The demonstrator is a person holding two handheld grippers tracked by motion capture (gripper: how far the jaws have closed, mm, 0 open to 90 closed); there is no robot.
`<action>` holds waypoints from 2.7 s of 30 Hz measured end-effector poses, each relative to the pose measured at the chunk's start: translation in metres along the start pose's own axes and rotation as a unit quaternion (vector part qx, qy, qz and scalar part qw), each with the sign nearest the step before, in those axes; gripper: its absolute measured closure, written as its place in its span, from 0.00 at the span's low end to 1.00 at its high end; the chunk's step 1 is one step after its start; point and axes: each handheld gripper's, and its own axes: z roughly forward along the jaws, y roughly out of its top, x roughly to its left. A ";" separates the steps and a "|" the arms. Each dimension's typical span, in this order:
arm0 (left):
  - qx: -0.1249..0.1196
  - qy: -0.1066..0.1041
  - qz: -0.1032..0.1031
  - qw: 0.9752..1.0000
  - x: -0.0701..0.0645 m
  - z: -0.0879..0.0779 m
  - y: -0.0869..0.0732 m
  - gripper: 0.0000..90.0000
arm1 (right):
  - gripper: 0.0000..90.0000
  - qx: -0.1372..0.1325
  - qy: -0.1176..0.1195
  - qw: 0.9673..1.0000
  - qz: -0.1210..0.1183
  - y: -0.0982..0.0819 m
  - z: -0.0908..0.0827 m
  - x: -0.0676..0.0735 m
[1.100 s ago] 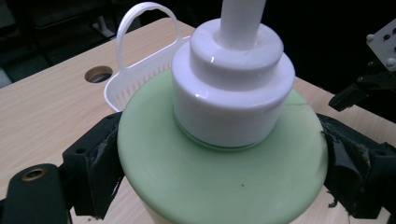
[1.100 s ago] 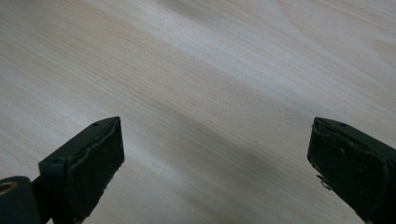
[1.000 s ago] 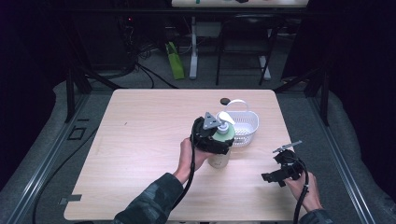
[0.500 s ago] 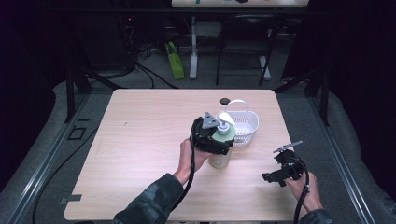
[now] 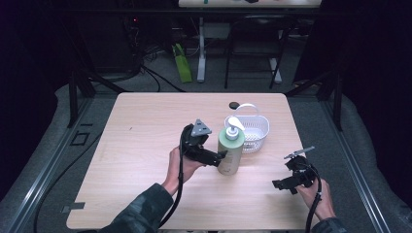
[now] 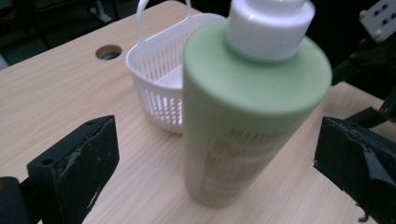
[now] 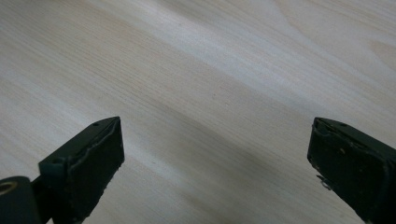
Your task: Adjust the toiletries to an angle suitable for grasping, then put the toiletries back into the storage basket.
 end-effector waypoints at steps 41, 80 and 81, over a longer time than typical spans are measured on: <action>0.115 0.115 -0.053 0.985 0.081 -0.075 -0.099 0.00 | 0.04 0.003 0.001 1.000 -0.001 0.000 0.002 0.001; 0.118 0.132 -0.117 0.977 0.105 -0.085 -0.116 0.00 | 0.00 -0.134 0.034 0.989 -0.044 0.014 -0.032 0.039; 0.122 0.134 -0.115 0.977 0.106 -0.085 -0.116 0.00 | 0.00 -0.138 0.037 0.989 -0.043 0.015 -0.033 0.041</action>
